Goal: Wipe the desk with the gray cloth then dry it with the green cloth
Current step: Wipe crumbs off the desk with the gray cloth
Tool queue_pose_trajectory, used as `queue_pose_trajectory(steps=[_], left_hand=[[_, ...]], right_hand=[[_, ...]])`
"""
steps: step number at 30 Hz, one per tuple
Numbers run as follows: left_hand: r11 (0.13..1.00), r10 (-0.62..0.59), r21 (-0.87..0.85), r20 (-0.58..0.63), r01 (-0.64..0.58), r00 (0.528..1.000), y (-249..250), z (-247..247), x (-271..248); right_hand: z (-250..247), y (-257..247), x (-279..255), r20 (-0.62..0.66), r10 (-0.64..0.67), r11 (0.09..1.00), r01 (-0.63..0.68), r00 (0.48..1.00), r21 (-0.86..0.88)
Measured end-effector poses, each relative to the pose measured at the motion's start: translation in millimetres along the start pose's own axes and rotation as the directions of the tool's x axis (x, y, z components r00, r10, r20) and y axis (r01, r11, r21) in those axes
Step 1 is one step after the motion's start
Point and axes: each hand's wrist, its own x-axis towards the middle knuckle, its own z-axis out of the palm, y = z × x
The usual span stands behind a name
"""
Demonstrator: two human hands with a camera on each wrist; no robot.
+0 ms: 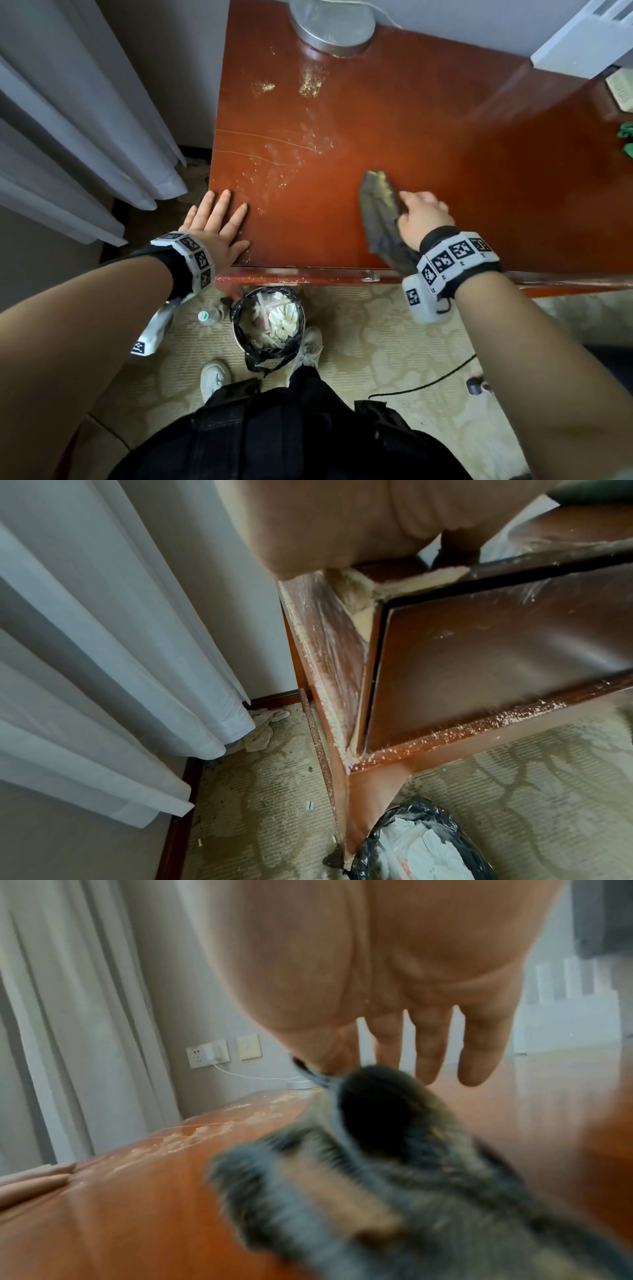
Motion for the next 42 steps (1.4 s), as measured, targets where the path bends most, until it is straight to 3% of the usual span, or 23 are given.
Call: queue_pose_trajectory(steps=[4,10,16,18,20,21,23,26,27,28,30,32,34,35,36,38,41,42], left_hand=[[1.0,0.0,-0.002,0.017,0.0,1.0,-1,-1,2],[1.0,0.008,-0.017,0.023,-0.007,1.0,-2,-1,2],[0.999,0.02,-0.038,0.011,-0.019,1.0,-3,1,1],[0.998,0.013,-0.068,0.022,-0.011,1.0,-3,2,-1],[0.993,0.008,-0.116,0.054,-0.002,0.998,-5,3,-3],[0.991,0.008,-0.135,0.063,0.0,0.998,-8,5,-5],[0.985,0.007,-0.174,0.052,0.003,0.999,-17,13,-11],[0.973,-0.056,-0.218,0.091,0.074,0.994,-40,26,-21],[0.972,-0.091,-0.206,0.122,0.115,0.988,-48,30,-26],[0.969,-0.127,-0.192,0.147,0.155,0.981,-56,34,-31],[0.954,-0.179,-0.209,0.179,0.216,0.967,-70,42,-42],[0.924,-0.212,-0.278,0.202,0.264,0.956,-78,51,-53],[0.889,-0.25,-0.337,0.213,0.311,0.945,-82,60,-62],[0.872,-0.266,-0.363,0.211,0.328,0.941,-84,63,-64],[0.857,-0.279,-0.388,0.204,0.339,0.938,-86,66,-66],[0.839,-0.293,-0.419,0.192,0.348,0.937,-90,70,-69],[0.83,-0.291,-0.443,0.172,0.338,0.941,-97,70,-72],[0.832,-0.286,-0.448,0.16,0.328,0.945,-99,69,-72]], right_hand=[[10,-8,2,0.02,0.025,0.992,-0.027,0.999,0.124],[44,-21,10,0.097,0.129,0.975,-0.108,0.987,-0.196],[35,-21,38,0.04,0.126,0.981,-0.118,0.991,-0.155],[34,-39,45,0.017,0.083,0.987,-0.08,0.996,-0.139],[38,-60,41,0.012,-0.113,0.972,0.113,0.993,-0.208],[43,-72,32,0.034,-0.259,0.934,0.26,0.965,-0.244],[54,-89,8,0.139,-0.509,0.817,0.528,0.849,-0.233],[67,-96,-16,0.346,-0.663,0.705,0.71,0.664,-0.01],[65,-96,-16,0.349,-0.705,0.668,0.744,0.618,0.033],[60,-96,-9,0.305,-0.723,0.665,0.745,0.62,0.061],[47,-102,16,0.084,-0.628,0.777,0.618,0.774,0.118],[39,-114,40,-0.048,-0.402,0.912,0.405,0.914,0.067],[48,-133,43,-0.035,-0.309,0.949,0.305,0.951,-0.081],[56,-145,33,-0.019,-0.354,0.928,0.349,0.935,-0.131],[69,-152,21,0.002,-0.455,0.876,0.448,0.89,-0.177],[92,-163,-12,0.119,-0.697,0.689,0.706,0.707,-0.162],[102,-163,-49,0.407,-0.816,0.447,0.894,0.41,-0.004],[97,-160,-52,0.458,-0.824,0.39,0.921,0.334,0.029]])
